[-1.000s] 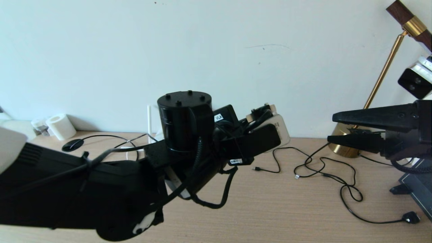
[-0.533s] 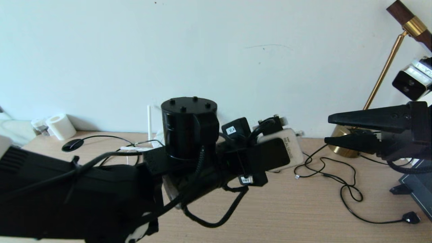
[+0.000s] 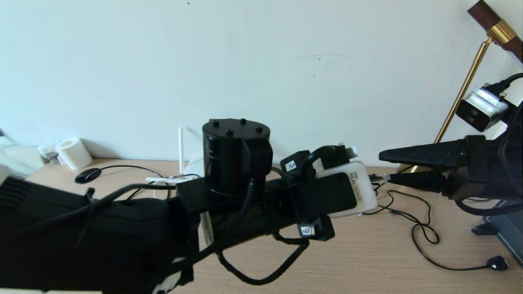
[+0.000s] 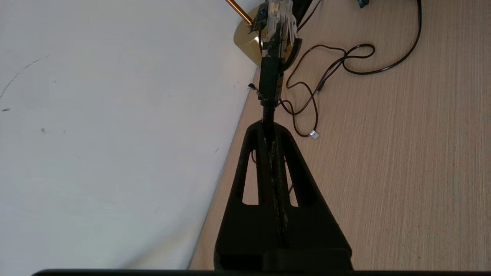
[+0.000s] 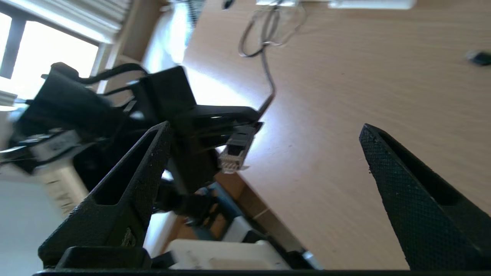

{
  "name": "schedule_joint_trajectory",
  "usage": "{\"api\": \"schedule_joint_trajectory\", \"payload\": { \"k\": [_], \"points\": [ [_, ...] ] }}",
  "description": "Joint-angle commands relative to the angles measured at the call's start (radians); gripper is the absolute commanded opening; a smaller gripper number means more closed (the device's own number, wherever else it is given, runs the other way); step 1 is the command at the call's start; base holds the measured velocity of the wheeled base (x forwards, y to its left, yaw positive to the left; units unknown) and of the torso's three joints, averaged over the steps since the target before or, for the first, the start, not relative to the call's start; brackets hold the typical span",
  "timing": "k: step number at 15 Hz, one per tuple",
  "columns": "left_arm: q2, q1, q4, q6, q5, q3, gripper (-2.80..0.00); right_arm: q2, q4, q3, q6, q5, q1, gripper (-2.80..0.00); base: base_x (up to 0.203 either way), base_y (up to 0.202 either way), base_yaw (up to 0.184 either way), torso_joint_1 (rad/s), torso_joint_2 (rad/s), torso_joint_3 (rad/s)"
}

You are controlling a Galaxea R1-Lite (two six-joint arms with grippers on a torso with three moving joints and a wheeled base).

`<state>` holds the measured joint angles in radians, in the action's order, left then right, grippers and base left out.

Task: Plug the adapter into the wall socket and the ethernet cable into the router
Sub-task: Hand it to the other hand

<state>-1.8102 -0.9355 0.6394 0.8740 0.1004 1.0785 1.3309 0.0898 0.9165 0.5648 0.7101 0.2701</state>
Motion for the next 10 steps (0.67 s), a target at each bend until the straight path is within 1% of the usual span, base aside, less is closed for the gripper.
{"api": "schedule_joint_trajectory", "payload": {
  "k": [1, 2, 3, 5, 8, 10],
  "points": [
    [-0.016, 0.005, -0.064, 0.004, 0.001, 0.036, -2.80, 0.015, 0.001, -0.004, -0.027, -0.108, 0.051, 0.00, 0.000, 0.000, 0.000, 0.000, 0.00, 0.000],
    [-0.012, 0.007, -0.127, 0.003, 0.000, 0.048, -2.80, 0.025, 0.001, -0.003, -0.048, -0.209, 0.100, 0.00, 0.000, 0.000, 0.000, 0.000, 0.00, 0.000],
    [-0.010, 0.009, -0.167, 0.003, -0.002, 0.053, -2.80, 0.031, 0.001, 0.000, -0.061, -0.265, 0.131, 0.00, 0.000, 0.000, 0.000, 0.000, 0.00, 0.000],
    [-0.017, 0.031, -0.202, 0.004, -0.005, 0.055, -2.80, 0.017, -0.001, -0.004, -0.063, -0.270, 0.138, 0.00, 0.000, 0.000, 0.000, 0.000, 0.00, 0.000],
    [-0.026, 0.050, -0.193, 0.006, -0.007, 0.073, -2.80, 0.008, -0.012, -0.016, -0.061, -0.268, 0.155, 0.00, 0.000, 0.000, 0.000, 0.000, 0.00, 0.000],
    [-0.029, 0.052, -0.195, 0.008, -0.028, 0.087, -2.80, -0.006, -0.019, -0.029, -0.058, -0.268, 0.183, 0.00, 0.000, 0.000, 0.000, 0.000, 0.00, 0.000]
  ]
}}
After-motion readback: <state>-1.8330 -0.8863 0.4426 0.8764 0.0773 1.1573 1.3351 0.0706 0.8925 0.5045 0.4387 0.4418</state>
